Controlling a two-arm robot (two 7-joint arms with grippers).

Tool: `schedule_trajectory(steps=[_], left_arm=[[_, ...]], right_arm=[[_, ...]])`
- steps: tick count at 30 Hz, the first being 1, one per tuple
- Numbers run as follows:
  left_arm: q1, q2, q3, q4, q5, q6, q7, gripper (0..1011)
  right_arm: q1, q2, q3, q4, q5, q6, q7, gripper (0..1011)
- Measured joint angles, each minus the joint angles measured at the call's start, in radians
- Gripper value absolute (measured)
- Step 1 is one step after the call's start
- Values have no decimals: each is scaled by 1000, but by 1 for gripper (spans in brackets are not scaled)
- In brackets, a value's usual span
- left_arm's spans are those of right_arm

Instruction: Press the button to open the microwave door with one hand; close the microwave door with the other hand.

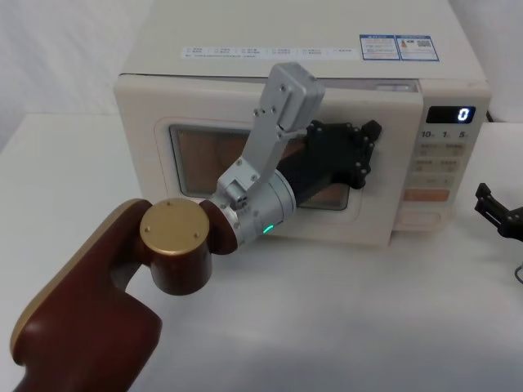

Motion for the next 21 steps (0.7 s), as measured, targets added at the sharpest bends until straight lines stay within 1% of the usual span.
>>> schedule_trajectory(steps=[10, 21], left_arm=[[-18, -19, -8, 33, 10, -5, -2, 0], [-23, -35, -14, 48, 12, -6, -2, 0]], right_arm=[[0, 0, 0, 0, 0, 0, 0, 1002], [0, 0, 0, 0, 0, 0, 0, 1002]])
